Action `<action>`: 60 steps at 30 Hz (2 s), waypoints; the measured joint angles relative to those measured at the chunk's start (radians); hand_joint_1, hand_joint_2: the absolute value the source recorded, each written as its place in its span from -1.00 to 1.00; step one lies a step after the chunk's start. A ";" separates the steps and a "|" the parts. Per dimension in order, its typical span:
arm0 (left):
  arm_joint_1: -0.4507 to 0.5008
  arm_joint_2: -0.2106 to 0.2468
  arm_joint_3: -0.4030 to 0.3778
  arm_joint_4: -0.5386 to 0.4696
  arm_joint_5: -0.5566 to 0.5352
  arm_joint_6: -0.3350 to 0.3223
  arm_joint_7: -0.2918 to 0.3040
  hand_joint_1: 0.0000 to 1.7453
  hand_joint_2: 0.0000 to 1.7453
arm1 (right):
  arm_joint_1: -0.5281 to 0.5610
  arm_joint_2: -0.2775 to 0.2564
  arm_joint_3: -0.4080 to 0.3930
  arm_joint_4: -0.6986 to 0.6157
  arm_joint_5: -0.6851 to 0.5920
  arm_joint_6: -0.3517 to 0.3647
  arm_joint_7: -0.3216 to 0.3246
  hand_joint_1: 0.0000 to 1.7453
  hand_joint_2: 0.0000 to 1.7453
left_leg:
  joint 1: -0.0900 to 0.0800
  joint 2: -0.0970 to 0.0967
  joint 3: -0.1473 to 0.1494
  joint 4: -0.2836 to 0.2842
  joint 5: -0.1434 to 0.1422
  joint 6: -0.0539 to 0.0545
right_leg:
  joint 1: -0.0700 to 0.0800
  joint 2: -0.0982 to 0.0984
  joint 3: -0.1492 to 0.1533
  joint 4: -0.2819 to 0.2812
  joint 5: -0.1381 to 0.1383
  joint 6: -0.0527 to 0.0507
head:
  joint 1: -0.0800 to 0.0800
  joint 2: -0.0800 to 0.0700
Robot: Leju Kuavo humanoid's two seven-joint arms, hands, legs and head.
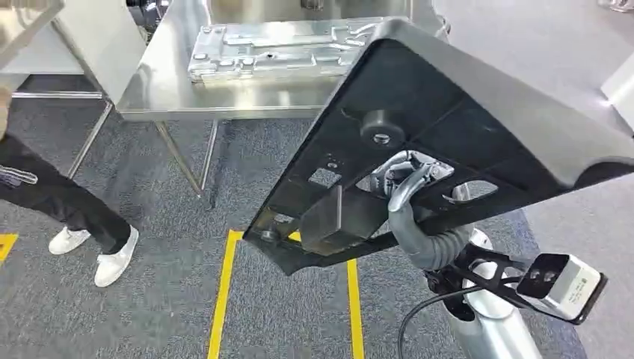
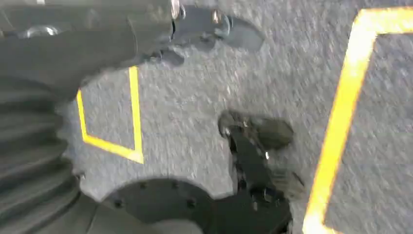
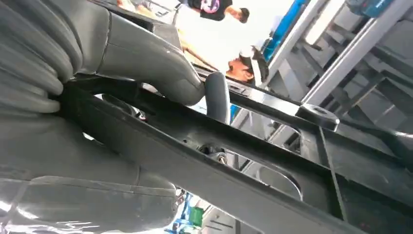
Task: Take the parts from the cabinet and place them on the table.
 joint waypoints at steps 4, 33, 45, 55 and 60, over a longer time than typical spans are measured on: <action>0.007 0.000 0.000 0.000 0.000 0.000 0.000 -1.00 1.00 | 0.005 0.001 0.001 0.001 0.000 0.000 0.000 1.00 1.00 | 0.004 0.000 -0.169 0.239 -0.045 -0.007 | 0.003 0.003 0.028 0.001 -0.027 -0.002 | 0.001 0.000; 0.002 -0.002 0.002 0.000 -0.001 0.015 0.003 -1.00 1.00 | 0.005 0.004 0.017 0.015 0.003 0.000 0.014 1.00 1.00 | 0.005 -0.002 -0.115 0.194 -0.059 -0.005 | 0.007 -0.001 -0.003 0.011 -0.008 -0.007 | -0.006 0.000; 0.009 -0.003 0.003 0.000 0.001 0.015 0.003 -1.00 1.00 | 0.002 0.010 0.029 0.011 0.011 -0.002 0.021 1.00 1.00 | 0.003 -0.002 -0.046 -0.094 0.136 0.043 | 0.011 0.003 0.043 0.041 -0.082 0.039 | -0.002 0.000; 0.005 -0.008 0.003 0.000 0.001 0.014 0.003 -1.00 1.00 | -0.001 0.010 0.030 0.011 0.011 -0.002 0.022 1.00 1.00 | -0.003 -0.007 0.021 -0.088 0.065 0.027 | 0.002 -0.002 -0.047 0.018 0.031 0.037 | 0.000 0.000; 0.001 -0.006 0.003 0.000 0.000 0.014 0.001 -1.00 1.00 | -0.004 0.012 0.030 0.008 0.012 -0.002 0.027 1.00 1.00 | 0.004 -0.003 0.027 -0.071 0.039 0.000 | -0.003 0.004 -0.028 0.008 0.014 0.008 | -0.005 0.000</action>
